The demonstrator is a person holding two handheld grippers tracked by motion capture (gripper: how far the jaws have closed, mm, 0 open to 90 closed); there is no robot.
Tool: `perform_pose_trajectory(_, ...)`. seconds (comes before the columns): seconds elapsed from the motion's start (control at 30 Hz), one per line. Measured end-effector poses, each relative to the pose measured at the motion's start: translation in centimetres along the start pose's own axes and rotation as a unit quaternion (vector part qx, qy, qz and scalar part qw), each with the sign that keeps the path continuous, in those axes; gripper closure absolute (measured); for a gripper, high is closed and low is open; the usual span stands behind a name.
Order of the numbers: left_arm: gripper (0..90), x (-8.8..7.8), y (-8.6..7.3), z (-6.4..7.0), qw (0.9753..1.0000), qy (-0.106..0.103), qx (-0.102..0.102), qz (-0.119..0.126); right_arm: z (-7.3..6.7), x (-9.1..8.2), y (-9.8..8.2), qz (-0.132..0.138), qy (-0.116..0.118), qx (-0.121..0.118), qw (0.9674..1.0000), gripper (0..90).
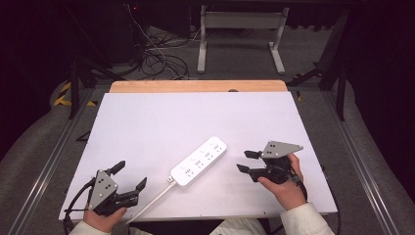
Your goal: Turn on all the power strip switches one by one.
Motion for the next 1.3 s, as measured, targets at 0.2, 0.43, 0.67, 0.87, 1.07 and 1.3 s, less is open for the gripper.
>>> perform_pose_trajectory(0.2, 17.6, 0.0, 0.0, 0.1, 1.0, 0.0, -0.001, 0.001, -0.1, 1.2, 1.4, -0.005, 0.011, -0.012, 0.9999, 46.4)
perform_pose_trajectory(0.43, 17.7, 0.0, 0.0, 0.0, 1.0, 0.001, 0.003, 0.001, 0.0, 1.5, 2.2, -0.004, 0.01, -0.016, 0.9998, 46.6)
perform_pose_trajectory(0.67, 17.7, 0.0, 0.0, 0.1, 1.0, -0.001, 0.001, -0.001, 0.1, 1.5, 2.4, -0.005, 0.015, -0.015, 0.9998, 64.0)
perform_pose_trajectory(0.87, 18.2, 0.0, 0.0, 0.1, 1.0, -0.001, 0.002, 0.0, 0.4, 2.1, 3.4, -0.009, 0.02, -0.01, 0.9997, 90.0)
perform_pose_trajectory(1.07, 18.3, 0.0, 0.0, 0.1, 1.0, -0.001, 0.0, -0.001, 1.1, 3.3, 4.7, -0.013, 0.021, -0.002, 0.9997, 90.0)
perform_pose_trajectory(1.3, 18.3, 0.1, 0.0, 0.1, 1.0, -0.002, 0.0, 0.0, 2.1, 5.6, 5.1, -0.025, 0.022, 0.012, 0.9994, 90.0)
Point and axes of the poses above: each handheld gripper's, and its own axes: x roughly forward along the jaws, y roughly out of its top, z roughly to its right, the point moved 6 cm from there along x, roughly forward along the jaws, and after that the axes turned 10 degrees about -x, right-handed, at the moved point
